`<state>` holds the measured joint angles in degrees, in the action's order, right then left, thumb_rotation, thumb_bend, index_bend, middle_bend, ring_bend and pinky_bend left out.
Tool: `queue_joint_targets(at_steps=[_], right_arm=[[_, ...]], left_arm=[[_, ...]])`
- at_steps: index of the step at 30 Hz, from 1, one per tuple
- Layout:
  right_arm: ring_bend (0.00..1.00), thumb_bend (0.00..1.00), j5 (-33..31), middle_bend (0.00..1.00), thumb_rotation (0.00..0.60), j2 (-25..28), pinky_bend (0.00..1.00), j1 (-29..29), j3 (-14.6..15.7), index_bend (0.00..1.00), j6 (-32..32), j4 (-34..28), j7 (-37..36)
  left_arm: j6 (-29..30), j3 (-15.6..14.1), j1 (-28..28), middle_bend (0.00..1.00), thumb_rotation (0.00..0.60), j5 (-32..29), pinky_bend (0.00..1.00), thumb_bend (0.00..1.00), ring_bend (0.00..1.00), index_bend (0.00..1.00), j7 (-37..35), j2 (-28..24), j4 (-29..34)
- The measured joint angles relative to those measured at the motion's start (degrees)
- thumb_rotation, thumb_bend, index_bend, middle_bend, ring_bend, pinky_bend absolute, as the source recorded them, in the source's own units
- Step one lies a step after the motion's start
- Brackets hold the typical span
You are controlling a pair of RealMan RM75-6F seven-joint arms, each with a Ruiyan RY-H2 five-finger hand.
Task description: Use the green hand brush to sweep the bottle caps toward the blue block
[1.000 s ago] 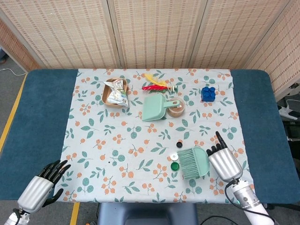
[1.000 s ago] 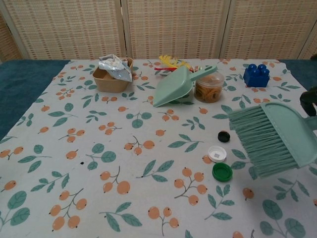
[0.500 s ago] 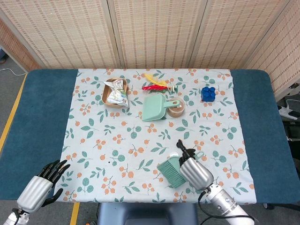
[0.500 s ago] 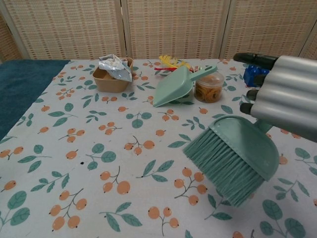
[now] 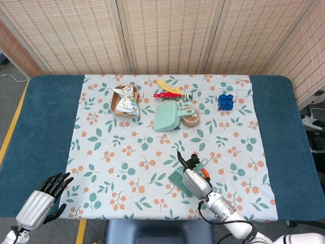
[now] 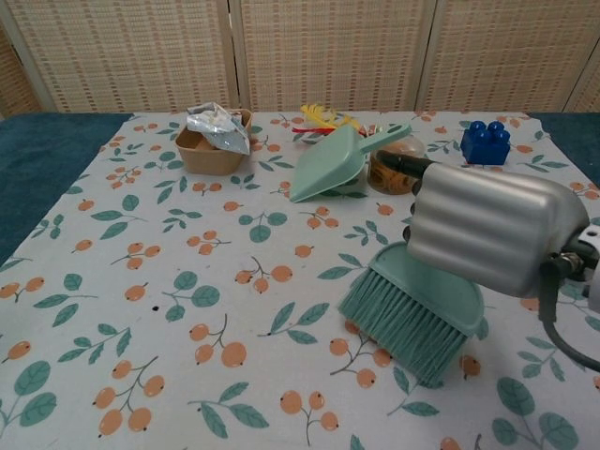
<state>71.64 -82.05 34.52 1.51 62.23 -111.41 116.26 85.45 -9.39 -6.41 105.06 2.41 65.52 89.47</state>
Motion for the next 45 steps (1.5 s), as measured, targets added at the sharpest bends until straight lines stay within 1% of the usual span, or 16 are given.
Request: queue_joint_targets(at_steps=[5, 19, 31, 45], right_arm=[[0.44, 0.51, -2.2, 0.77, 0.600, 0.0, 0.00, 1.2, 0.1, 0.98, 0.8, 2.2, 0.7], [0.44, 0.51, -8.6, 0.77, 0.600, -2.6, 0.00, 5.7, 0.8, 0.98, 2.3, 8.7, 2.2], [0.44, 0.51, -12.5, 0.77, 0.600, -1.3, 0.00, 8.2, 1.7, 0.98, 4.1, 11.9, 0.5], [0.44, 0.51, -18.7, 0.77, 0.600, -3.9, 0.00, 11.9, 1.6, 0.98, 4.0, 20.5, -1.3]], left_arm=[[-0.5, 0.0, -0.1, 0.00, 0.600, 0.0, 0.15, 0.40, 0.00, 0.00, 0.8, 0.3, 0.1], [-0.5, 0.6, -0.2, 0.00, 0.600, -1.1, 0.15, 0.40, 0.00, 0.00, 0.0, 0.1, -0.1], [-1.7, 0.8, -0.5, 0.00, 0.600, -1.9, 0.15, 0.40, 0.00, 0.00, 0.8, 0.6, -0.2], [-2.7, 1.6, -0.8, 0.00, 0.600, -3.6, 0.15, 0.40, 0.00, 0.00, 1.2, 1.1, -0.5]])
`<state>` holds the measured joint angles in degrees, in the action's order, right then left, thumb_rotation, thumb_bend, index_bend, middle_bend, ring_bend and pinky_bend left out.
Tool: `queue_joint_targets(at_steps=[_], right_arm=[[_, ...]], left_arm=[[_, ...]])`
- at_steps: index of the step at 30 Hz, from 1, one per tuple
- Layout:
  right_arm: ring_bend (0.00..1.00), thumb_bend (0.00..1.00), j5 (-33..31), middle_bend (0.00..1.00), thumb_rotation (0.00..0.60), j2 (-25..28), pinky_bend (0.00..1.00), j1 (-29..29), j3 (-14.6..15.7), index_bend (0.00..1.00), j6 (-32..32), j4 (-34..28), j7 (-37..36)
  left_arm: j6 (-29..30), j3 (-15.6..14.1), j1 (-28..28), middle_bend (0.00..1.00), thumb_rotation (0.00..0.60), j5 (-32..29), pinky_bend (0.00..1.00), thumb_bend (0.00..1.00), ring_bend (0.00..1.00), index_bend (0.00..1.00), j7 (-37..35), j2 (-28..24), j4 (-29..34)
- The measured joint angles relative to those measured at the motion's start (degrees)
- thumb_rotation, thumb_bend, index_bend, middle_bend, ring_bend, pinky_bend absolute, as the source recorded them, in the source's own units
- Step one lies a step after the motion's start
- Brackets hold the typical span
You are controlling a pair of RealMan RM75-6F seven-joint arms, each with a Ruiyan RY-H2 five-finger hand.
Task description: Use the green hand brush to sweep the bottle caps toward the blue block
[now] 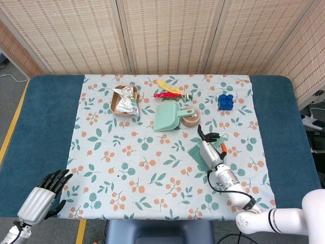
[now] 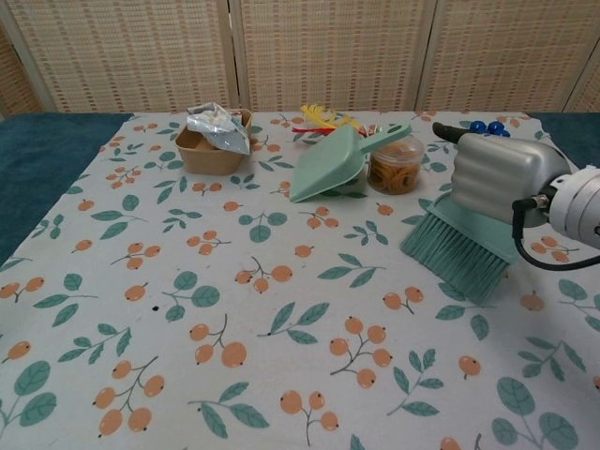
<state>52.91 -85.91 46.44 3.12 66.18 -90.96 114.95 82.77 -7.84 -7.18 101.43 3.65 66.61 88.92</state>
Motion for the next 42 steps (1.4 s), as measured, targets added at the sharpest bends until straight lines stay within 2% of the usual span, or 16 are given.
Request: queue_joint_targets(at_steps=[7, 22, 35, 42], right_arm=[[0.44, 0.51, -2.1, 0.77, 0.600, -0.5, 0.00, 1.5, 0.8, 0.98, -0.9, 3.6, -1.9], [0.44, 0.51, -3.7, 0.77, 0.600, 1.9, 0.00, 1.8, 4.3, 0.98, -2.8, 11.2, -7.9], [0.44, 0.51, -4.4, 0.77, 0.600, 2.1, 0.00, 1.3, 6.1, 0.98, -6.0, 22.7, -11.7], [0.44, 0.51, -4.1, 0.77, 0.600, 2.0, 0.00, 0.9, 6.8, 0.98, -5.9, 27.5, -10.6]], left_arm=[[-1.1, 0.5, -0.2, 0.00, 0.600, -1.5, 0.15, 0.40, 0.00, 0.00, 0.7, 0.5, -0.1], [-2.8, 0.9, -0.5, 0.00, 0.600, -3.0, 0.15, 0.40, 0.00, 0.00, 3.7, 1.8, -0.2], [-4.3, 1.4, -0.6, 0.00, 0.600, -4.8, 0.15, 0.40, 0.00, 0.00, 7.4, 3.6, -0.6], [-4.9, 1.6, -0.8, 0.00, 0.600, -5.6, 0.15, 0.40, 0.00, 0.00, 8.2, 4.1, -0.7]])
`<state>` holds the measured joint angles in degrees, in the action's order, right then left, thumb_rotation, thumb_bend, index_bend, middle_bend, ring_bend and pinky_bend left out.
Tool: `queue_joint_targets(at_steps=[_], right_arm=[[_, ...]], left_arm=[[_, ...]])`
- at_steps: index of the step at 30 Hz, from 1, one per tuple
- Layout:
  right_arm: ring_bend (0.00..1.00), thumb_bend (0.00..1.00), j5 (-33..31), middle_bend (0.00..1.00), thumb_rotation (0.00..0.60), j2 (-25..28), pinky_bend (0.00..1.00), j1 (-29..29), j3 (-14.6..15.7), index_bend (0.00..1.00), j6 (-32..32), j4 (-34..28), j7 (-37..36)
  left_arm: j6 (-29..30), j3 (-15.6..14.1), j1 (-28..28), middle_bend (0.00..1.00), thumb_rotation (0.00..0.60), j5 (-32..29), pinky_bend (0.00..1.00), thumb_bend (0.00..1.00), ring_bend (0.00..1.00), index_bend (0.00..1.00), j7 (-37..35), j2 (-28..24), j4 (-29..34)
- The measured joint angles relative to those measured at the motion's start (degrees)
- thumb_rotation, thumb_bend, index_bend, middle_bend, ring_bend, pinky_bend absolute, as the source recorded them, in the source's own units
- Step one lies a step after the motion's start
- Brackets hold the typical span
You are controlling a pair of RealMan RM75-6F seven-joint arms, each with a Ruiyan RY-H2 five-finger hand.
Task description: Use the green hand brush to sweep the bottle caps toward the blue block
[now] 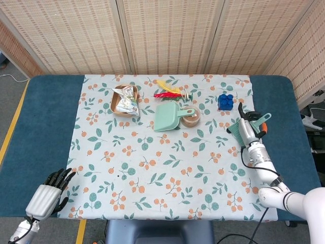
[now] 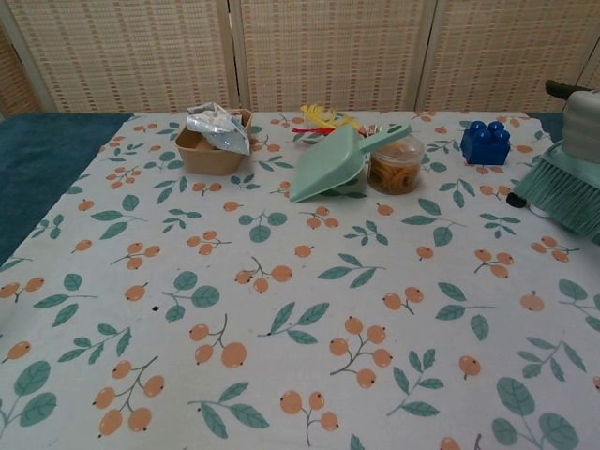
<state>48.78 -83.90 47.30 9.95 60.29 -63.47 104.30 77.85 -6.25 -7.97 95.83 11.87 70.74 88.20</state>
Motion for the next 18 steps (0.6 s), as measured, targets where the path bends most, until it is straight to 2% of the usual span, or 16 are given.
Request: queue_joint_targets(at_steps=[4, 7, 14, 18], right_arm=[[0.45, 0.51, 1.1, 0.77, 0.600, 0.8, 0.00, -0.4, -0.5, 0.99, 0.5, -0.7, -3.0], [0.45, 0.51, 2.9, 0.77, 0.600, 2.6, 0.00, -0.9, -1.5, 0.99, 1.4, -3.2, -9.1], [0.45, 0.51, 10.9, 0.77, 0.600, 11.9, 0.00, -3.6, -3.8, 0.99, 7.0, -15.6, -28.5], [0.43, 0.51, 14.7, 0.77, 0.600, 13.5, 0.00, -7.4, -4.8, 1.00, 12.3, -22.7, -40.8]], left_arm=[[0.3, -0.1, 0.0, 0.00, 0.600, 0.4, 0.15, 0.40, 0.00, 0.00, -0.1, -0.1, 0.2], [0.8, -0.4, 0.1, 0.00, 0.600, 0.9, 0.15, 0.40, 0.00, 0.00, -0.5, -0.4, 0.4], [2.3, -1.0, 0.3, 0.00, 0.600, 2.7, 0.15, 0.40, 0.00, 0.00, -1.6, -1.1, 0.9], [3.2, -1.5, 0.5, 0.00, 0.600, 3.7, 0.15, 0.40, 0.00, 0.00, -2.2, -1.6, 1.3]])
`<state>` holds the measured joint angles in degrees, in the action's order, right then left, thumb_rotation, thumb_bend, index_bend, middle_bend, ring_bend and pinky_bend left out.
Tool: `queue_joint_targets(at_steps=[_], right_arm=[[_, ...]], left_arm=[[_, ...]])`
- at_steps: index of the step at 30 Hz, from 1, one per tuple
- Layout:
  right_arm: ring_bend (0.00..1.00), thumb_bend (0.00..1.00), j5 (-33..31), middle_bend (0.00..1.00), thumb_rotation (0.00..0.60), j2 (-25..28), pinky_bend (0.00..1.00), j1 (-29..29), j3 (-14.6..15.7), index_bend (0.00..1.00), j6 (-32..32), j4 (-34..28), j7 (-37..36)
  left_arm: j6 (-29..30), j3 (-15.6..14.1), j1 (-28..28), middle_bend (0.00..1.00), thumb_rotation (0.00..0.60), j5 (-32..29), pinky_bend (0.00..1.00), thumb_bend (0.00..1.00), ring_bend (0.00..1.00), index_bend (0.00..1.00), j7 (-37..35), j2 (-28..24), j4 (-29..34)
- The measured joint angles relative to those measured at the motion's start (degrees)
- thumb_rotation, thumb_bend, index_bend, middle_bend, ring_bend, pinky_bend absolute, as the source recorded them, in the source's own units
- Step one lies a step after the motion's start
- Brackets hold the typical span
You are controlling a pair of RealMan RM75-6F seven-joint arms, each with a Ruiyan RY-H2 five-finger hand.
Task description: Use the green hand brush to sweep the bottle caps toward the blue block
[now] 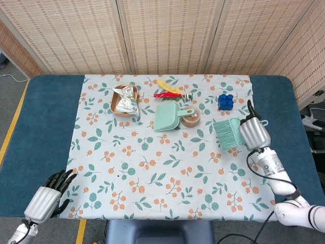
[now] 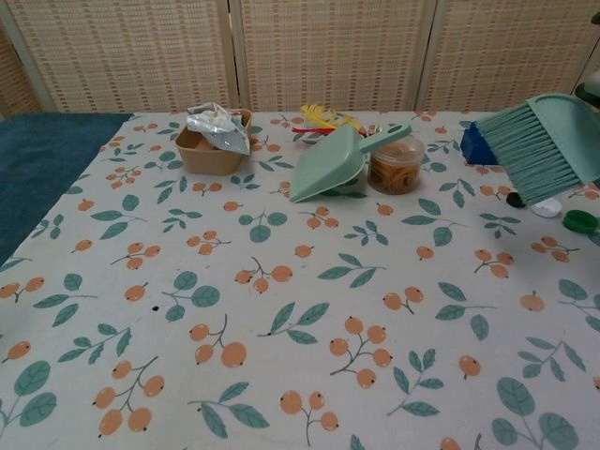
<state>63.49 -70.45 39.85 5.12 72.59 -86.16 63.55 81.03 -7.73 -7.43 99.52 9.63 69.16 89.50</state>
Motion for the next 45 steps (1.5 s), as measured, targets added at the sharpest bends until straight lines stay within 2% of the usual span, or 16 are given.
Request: queue_joint_targets(at_steps=[3, 6, 10, 14, 17, 20, 22, 23, 24, 25, 26, 28, 31, 36, 40, 45], right_arm=[[0.43, 0.51, 1.6, 0.77, 0.600, -0.6, 0.00, -4.5, 0.1, 1.00, 3.7, -7.2, -8.9], [0.43, 0.51, 3.0, 0.78, 0.600, -1.8, 0.00, -7.7, 1.2, 1.00, 6.1, -13.2, -12.9], [0.43, 0.51, 3.5, 0.78, 0.600, -5.3, 0.00, -12.2, 2.5, 1.00, 9.0, -14.2, -9.9], [0.42, 0.51, 3.9, 0.78, 0.600, -11.2, 0.00, -16.3, 2.9, 0.96, 11.2, -11.3, -4.4], [0.38, 0.50, 3.6, 0.76, 0.600, -14.5, 0.00, -17.6, 2.9, 0.82, 11.0, -8.6, -4.2], [0.35, 0.49, 3.4, 0.69, 0.600, -16.0, 0.00, -18.2, 2.8, 0.68, 10.6, -7.4, -3.4], [0.28, 0.46, 3.4, 0.52, 0.600, -17.3, 0.00, -18.5, 2.7, 0.43, 10.5, -6.0, -2.5], [0.22, 0.42, 3.5, 0.38, 0.600, -18.2, 0.00, -18.7, 2.6, 0.22, 10.4, -4.8, -2.2], [0.17, 0.39, 3.6, 0.28, 0.600, -18.9, 0.00, -18.9, 2.5, 0.09, 10.2, -3.8, -2.1], [0.12, 0.35, 3.5, 0.18, 0.600, -19.6, 0.00, -19.1, 2.4, 0.02, 10.1, -2.9, -1.9], [0.07, 0.31, 3.0, 0.08, 0.600, -20.3, 0.00, -19.3, 2.1, 0.00, 9.9, -1.9, -1.2], [0.03, 0.27, 1.3, 0.01, 0.575, -20.5, 0.00, -19.5, 1.5, 0.00, 9.2, -1.6, 0.2], [0.01, 0.21, -2.0, 0.00, 0.482, -20.0, 0.00, -19.8, 0.6, 0.00, 7.4, -3.8, 0.9], [0.00, 0.17, -2.7, 0.00, 0.396, -16.5, 0.00, -20.7, 0.4, 0.00, 5.5, -8.5, -2.7], [0.00, 0.16, 2.9, 0.00, 0.387, -11.8, 0.00, -22.8, 1.9, 0.00, 8.5, -12.4, -8.9], [0.00, 0.16, 16.0, 0.00, 0.389, -4.2, 0.00, -29.3, 6.1, 0.00, 19.3, -14.6, -23.1]], left_arm=[[0.6, -0.5, 0.2, 0.00, 0.600, 1.0, 0.15, 0.40, 0.00, 0.00, -0.4, -0.3, 0.3], [1.5, -1.1, 0.5, 0.00, 0.600, 2.3, 0.15, 0.40, 0.00, 0.00, -0.8, -0.7, 0.4], [2.1, -1.6, 0.6, 0.00, 0.600, 3.4, 0.15, 0.40, 0.00, 0.00, -1.8, -1.1, 0.2], [2.7, -1.7, 0.7, 0.00, 0.600, 3.7, 0.15, 0.40, 0.00, 0.00, -3.1, -1.6, 0.1], [2.8, -1.6, 0.6, 0.00, 0.600, 3.7, 0.15, 0.40, 0.00, 0.00, -3.9, -1.8, -0.1], [2.8, -1.7, 0.6, 0.00, 0.600, 3.9, 0.15, 0.40, 0.00, 0.00, -4.0, -1.8, -0.2], [2.8, -1.7, 0.6, 0.00, 0.600, 3.9, 0.15, 0.40, 0.00, 0.00, -4.0, -1.8, -0.2], [2.9, -1.7, 0.6, 0.00, 0.600, 4.0, 0.15, 0.40, 0.00, 0.00, -4.0, -1.9, -0.3], [2.9, -1.7, 0.6, 0.00, 0.600, 4.0, 0.15, 0.40, 0.00, 0.00, -4.0, -1.9, -0.2], [2.9, -1.7, 0.6, 0.00, 0.600, 4.0, 0.15, 0.40, 0.00, 0.00, -4.1, -2.0, -0.2], [2.9, -1.7, 0.6, 0.00, 0.600, 3.8, 0.15, 0.40, 0.00, 0.00, -4.1, -2.0, -0.2], [2.7, -1.6, 0.6, 0.00, 0.600, 3.7, 0.15, 0.40, 0.00, 0.00, -3.9, -1.9, -0.2], [2.5, -1.6, 0.7, 0.00, 0.600, 3.6, 0.15, 0.40, 0.00, 0.00, -3.7, -1.8, -0.1], [3.2, -1.6, 0.9, 0.00, 0.600, 4.0, 0.15, 0.40, 0.00, 0.00, -3.9, -2.0, 0.0], [4.8, -1.6, 1.2, 0.00, 0.600, 4.7, 0.15, 0.40, 0.00, 0.00, -4.5, -2.3, 0.0], [8.3, -1.6, 1.8, 0.00, 0.600, 6.9, 0.13, 0.38, 0.00, 0.00, -6.8, -2.4, -0.6]])
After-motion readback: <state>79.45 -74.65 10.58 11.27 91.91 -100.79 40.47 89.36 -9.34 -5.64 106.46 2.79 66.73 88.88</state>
